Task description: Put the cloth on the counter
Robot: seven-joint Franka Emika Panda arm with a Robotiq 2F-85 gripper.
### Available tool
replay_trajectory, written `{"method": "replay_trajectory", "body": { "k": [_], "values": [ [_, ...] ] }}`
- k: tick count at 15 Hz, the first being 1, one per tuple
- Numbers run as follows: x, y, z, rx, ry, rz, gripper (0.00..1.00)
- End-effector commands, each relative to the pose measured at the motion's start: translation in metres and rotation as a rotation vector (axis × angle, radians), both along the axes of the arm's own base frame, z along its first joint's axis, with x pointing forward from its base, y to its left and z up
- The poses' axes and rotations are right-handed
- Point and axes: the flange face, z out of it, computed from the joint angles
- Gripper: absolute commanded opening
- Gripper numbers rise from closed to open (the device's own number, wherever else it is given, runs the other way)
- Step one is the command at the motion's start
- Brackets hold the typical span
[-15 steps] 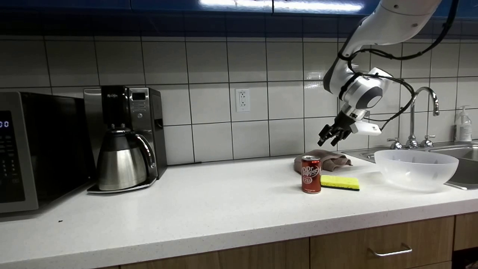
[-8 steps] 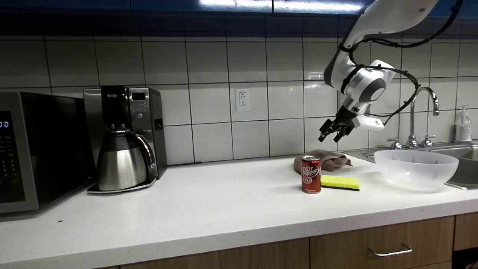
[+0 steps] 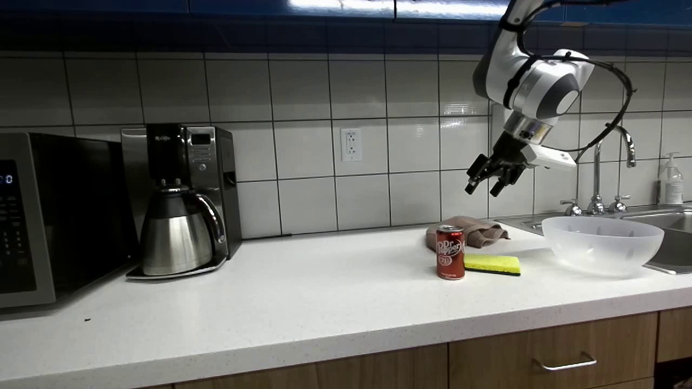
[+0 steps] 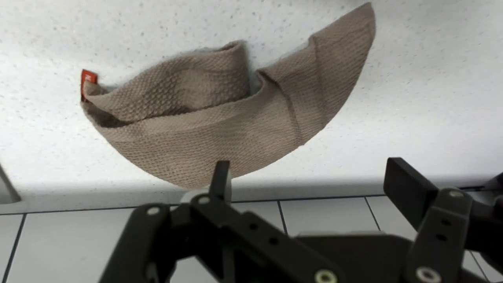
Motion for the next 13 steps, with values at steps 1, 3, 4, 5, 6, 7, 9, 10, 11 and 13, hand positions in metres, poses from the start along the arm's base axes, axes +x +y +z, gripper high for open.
{"method": "replay_trajectory", "body": {
  "k": [1,3,4,5,6,7,9,10,11,13],
  "values": [
    [-0.056,0.027,0.027,0.007,0.027,-0.010,1.00],
    [-0.078,0.041,0.033,0.006,0.044,-0.009,1.00],
    [-0.089,0.048,0.036,0.007,0.053,-0.008,1.00],
    [-0.101,0.055,0.039,0.005,0.059,-0.009,1.00],
    [-0.112,0.063,0.040,0.005,0.072,-0.008,1.00],
    [-0.124,0.069,0.041,0.000,0.080,-0.012,1.00],
    [-0.146,0.083,0.040,-0.002,0.122,-0.009,1.00],
    [-0.157,0.091,0.036,-0.010,0.155,-0.018,1.00],
    [-0.166,0.096,0.032,-0.017,0.185,-0.029,1.00],
    [-0.149,0.092,0.026,-0.015,0.175,-0.012,1.00]
  ]
}}
